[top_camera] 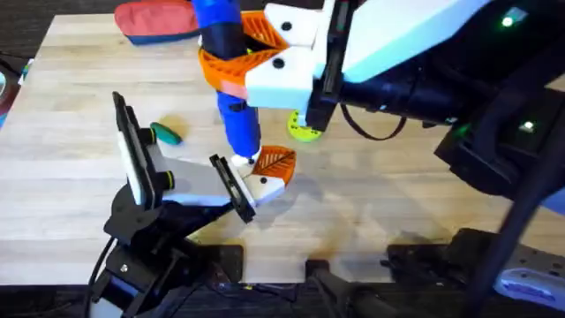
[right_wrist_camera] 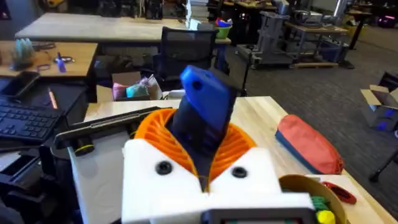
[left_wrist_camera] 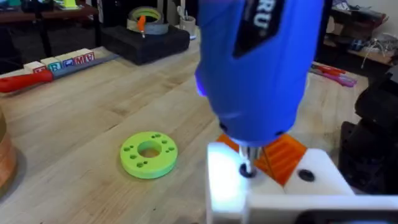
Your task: Pick up the gripper from the table and insert it into the empty holder that is missing its gripper. Then pick up a screw, insert it into the mounting hole, and use the screwdriver to tighten it. Finally, clean up the table by picking up the vegetable and placing it into the bucket.
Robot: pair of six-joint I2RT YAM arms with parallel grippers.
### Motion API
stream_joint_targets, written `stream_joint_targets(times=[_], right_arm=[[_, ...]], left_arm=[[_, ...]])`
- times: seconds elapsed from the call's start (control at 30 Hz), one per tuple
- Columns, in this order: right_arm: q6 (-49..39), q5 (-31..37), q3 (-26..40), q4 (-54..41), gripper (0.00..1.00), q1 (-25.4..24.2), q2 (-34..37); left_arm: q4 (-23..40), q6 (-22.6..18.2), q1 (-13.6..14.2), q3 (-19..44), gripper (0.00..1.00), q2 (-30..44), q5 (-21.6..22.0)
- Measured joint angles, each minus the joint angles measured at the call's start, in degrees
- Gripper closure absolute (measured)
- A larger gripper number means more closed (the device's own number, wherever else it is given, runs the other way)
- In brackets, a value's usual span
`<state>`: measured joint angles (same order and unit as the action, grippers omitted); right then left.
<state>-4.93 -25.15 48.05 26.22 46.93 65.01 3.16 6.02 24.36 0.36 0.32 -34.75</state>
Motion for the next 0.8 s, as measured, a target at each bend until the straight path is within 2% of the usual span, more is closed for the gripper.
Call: stream_joint_targets(times=[0.8], right_arm=[[-0.8,0.1,0.0,-1.3,0.995,0.0,0.0]], left_arm=[[0.0,0.0,0.0,0.0,0.995,0.0,0.0]])
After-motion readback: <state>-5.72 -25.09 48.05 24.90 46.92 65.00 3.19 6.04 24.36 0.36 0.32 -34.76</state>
